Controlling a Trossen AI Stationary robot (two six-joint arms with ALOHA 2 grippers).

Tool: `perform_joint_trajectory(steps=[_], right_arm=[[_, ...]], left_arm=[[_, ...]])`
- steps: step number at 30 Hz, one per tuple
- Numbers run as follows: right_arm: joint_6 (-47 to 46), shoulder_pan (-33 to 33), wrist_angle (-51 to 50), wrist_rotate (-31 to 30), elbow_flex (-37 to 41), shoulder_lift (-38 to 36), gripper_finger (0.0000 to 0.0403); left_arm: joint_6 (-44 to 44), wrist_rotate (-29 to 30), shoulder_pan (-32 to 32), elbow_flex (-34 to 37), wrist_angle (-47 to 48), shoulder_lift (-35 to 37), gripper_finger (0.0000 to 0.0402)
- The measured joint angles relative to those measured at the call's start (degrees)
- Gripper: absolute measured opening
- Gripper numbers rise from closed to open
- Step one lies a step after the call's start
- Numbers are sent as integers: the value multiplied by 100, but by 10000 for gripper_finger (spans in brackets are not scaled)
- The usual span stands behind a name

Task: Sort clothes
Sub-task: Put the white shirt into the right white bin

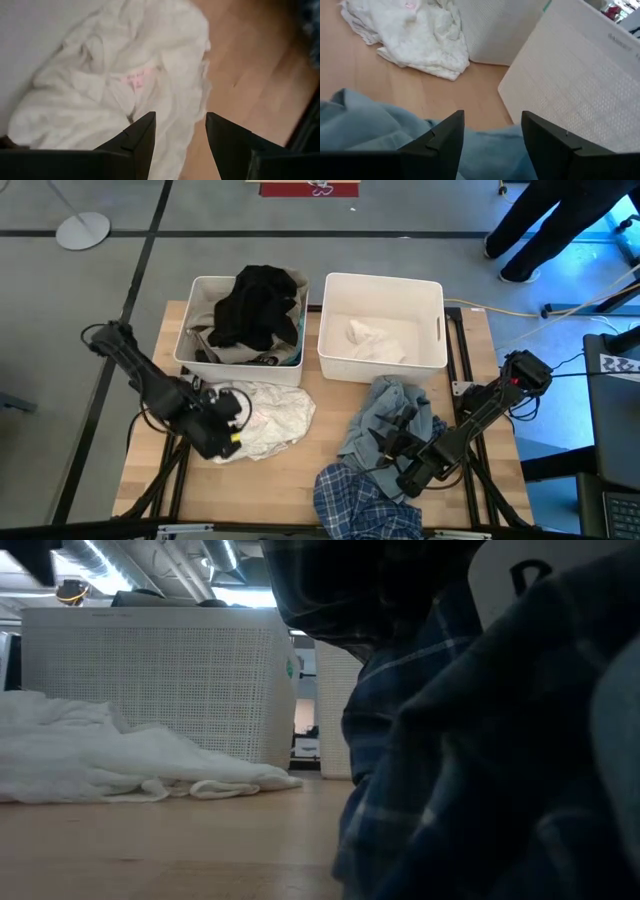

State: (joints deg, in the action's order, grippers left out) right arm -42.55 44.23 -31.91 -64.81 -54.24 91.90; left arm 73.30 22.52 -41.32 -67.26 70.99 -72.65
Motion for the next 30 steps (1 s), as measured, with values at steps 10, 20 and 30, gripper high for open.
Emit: perform_joint_trajectory(steps=[10, 20, 30], right_arm=[[959, 0, 68, -6, -676, 0, 200], [2043, -50, 1220, 399, -798, 0, 200], [3154, -553, 2882, 1958, -800, 510, 200]], left_arm=[[1216, -86, -442, 79, 729, -1063, 164], [1802, -483, -518, 1155, 66, -1664, 164], [1149, -540, -557, 1918, -1636, -2036, 164]])
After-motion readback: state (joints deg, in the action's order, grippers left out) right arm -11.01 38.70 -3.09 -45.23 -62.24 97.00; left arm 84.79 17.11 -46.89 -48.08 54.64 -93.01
